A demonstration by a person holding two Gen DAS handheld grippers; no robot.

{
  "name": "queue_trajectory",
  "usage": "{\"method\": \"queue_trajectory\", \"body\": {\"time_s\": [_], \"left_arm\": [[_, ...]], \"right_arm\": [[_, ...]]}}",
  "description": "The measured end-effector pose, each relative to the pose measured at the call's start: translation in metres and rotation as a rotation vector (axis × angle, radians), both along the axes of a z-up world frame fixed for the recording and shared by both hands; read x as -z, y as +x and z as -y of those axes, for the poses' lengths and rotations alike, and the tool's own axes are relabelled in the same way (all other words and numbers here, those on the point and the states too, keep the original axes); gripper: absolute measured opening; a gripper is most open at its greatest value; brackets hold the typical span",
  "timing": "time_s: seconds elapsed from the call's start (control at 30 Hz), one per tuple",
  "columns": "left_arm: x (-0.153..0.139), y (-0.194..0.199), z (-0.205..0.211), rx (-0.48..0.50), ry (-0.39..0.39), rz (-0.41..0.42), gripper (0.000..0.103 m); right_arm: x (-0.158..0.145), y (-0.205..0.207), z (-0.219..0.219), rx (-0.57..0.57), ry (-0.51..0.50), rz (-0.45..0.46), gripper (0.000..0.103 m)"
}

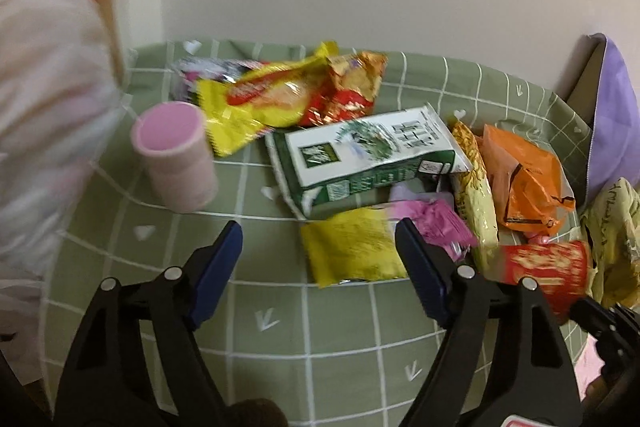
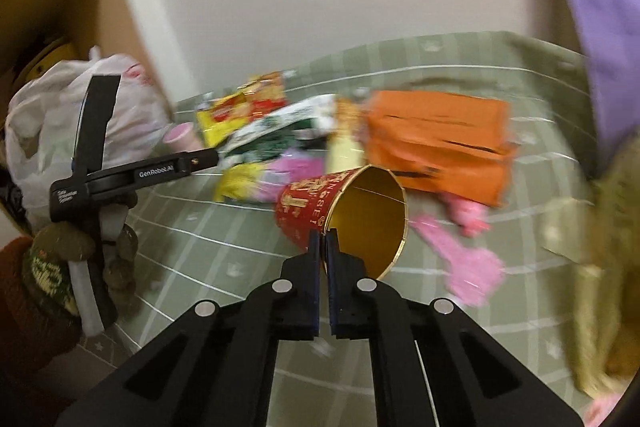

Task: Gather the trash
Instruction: 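Grasp the red paper cup with the right tool while the left tool reaches toward the yellow-pink wrapper, then grasp the yellow-pink candy wrapper with the left tool while the right tool holds the red cup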

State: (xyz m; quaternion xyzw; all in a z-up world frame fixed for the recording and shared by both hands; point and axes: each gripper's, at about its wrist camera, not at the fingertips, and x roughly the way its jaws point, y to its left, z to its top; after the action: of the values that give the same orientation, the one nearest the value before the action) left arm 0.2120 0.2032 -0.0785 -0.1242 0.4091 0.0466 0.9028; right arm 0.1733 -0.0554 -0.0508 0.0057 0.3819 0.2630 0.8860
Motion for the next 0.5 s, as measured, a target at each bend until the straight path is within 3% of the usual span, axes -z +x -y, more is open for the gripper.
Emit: {"method": "queue_trajectory", "body": {"time_s": [0.23, 0.3, 0.5], "left_arm": [[0.021, 0.017, 0.011, 0.044, -0.078, -0.045, 0.065], [0.025, 0.020, 0.012, 0.044, -0.111, -0.050, 0.057], [0.026, 0.020, 0.023, 0.033, -0.137, -0.095, 0.048]], "right_arm": [[-0.013, -0.014, 0.053, 0.162, -0.070, -0.032, 0.005], [-0.018, -0.021, 0.065, 0.196, -0.080, -0.045, 0.005], [-0.024, -0.031, 0.083, 0.215, -0.116, -0.040, 0.005]]}}
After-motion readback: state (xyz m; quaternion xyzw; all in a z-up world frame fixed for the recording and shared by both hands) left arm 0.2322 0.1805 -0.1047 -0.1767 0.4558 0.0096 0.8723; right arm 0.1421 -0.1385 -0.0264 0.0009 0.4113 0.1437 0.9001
